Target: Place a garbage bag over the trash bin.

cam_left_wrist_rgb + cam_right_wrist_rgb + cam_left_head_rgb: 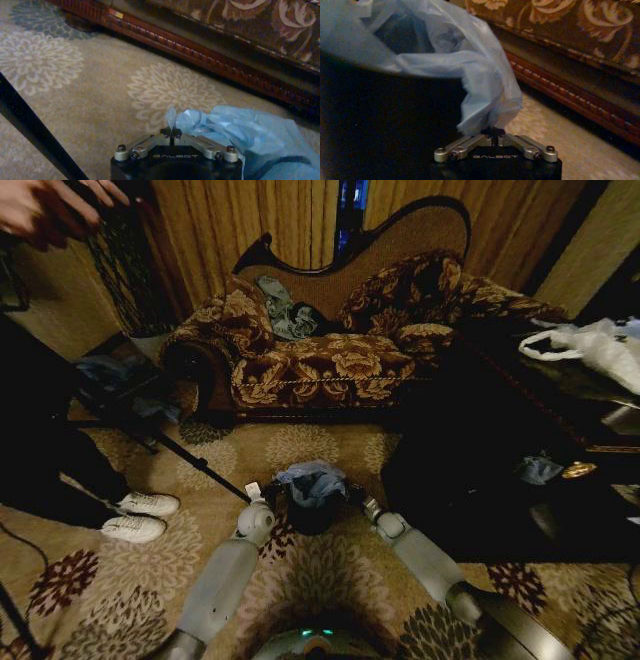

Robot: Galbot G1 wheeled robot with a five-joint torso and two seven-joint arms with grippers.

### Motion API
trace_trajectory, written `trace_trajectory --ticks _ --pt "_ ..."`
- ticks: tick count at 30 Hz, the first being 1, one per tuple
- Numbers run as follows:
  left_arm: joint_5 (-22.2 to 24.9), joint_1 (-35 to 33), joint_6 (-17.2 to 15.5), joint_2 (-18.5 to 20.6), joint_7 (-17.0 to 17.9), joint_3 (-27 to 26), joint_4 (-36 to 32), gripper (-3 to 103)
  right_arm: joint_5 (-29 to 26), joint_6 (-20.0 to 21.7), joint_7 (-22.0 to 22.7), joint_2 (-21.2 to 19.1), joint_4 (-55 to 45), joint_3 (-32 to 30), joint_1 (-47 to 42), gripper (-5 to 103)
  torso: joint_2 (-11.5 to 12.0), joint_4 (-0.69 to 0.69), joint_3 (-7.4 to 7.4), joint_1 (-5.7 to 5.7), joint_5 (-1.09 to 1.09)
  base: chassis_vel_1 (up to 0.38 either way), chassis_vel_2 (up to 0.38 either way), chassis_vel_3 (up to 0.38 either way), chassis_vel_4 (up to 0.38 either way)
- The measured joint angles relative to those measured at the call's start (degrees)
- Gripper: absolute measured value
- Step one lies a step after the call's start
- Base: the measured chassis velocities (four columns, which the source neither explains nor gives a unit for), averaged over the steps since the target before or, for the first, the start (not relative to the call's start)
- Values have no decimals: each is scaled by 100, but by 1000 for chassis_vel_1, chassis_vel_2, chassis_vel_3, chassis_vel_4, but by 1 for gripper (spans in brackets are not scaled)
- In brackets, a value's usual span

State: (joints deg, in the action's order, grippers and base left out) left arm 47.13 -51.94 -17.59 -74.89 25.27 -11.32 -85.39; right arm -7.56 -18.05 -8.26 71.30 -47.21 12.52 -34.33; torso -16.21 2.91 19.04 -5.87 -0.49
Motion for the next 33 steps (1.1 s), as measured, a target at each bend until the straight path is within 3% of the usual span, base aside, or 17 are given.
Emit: trace_trajectory --ticks 20,33 --pt "31 281 -48 -164 -298 18 1059 0 134 -176 -88 33 -56 -119 -222 0 0 1 0 0 -1 0 0 0 0" --pt "-61 211 -25 -172 -378 15 1051 0 192 -216 48 9 -185 -158 -338 0 0 -1 0 0 0 0 0 0 0"
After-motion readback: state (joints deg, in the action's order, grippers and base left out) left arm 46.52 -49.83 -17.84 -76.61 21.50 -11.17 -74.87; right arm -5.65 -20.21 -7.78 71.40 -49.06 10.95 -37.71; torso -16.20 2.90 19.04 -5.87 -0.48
